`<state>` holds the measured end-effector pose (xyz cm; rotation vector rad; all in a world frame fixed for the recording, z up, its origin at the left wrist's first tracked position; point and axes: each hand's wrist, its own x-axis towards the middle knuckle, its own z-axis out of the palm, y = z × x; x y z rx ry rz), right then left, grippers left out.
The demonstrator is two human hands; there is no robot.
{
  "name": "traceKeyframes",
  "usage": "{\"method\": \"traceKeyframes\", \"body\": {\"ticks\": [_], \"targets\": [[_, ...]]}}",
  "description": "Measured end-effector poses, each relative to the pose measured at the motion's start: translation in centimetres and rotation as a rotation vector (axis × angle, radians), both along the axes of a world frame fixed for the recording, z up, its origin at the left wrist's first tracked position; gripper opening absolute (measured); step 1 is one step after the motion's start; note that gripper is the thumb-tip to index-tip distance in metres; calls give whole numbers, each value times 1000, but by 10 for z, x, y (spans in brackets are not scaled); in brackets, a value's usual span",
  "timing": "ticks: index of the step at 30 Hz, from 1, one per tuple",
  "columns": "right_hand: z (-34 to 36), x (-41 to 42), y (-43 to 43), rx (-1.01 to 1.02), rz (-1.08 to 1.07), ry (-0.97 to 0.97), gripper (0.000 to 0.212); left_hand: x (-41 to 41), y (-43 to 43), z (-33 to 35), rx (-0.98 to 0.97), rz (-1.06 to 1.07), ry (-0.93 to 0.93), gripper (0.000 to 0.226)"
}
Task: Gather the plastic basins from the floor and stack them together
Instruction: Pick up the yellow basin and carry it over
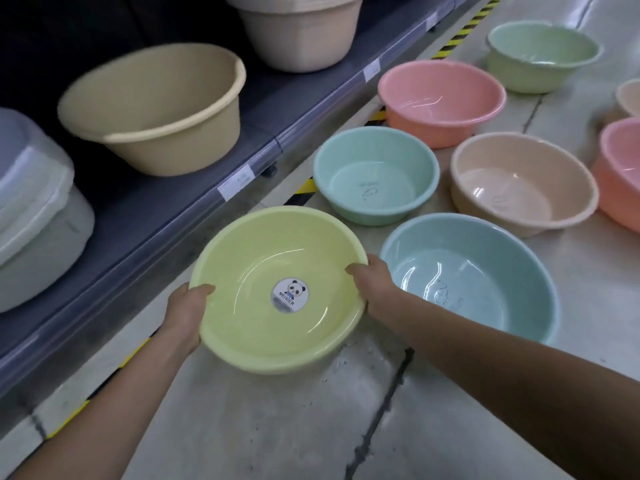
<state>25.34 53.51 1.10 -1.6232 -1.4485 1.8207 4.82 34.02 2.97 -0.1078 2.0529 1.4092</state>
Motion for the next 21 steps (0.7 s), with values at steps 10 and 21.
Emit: {"method": "traceKeyframes", "body": {"ticks": [10, 21], "targets": [[149, 92, 81, 9, -227, 321, 60, 46, 131, 156, 130, -167, 79, 28], [438, 288, 146, -47, -469, 66, 62, 212, 265, 410, 22, -461, -81, 33]]}}
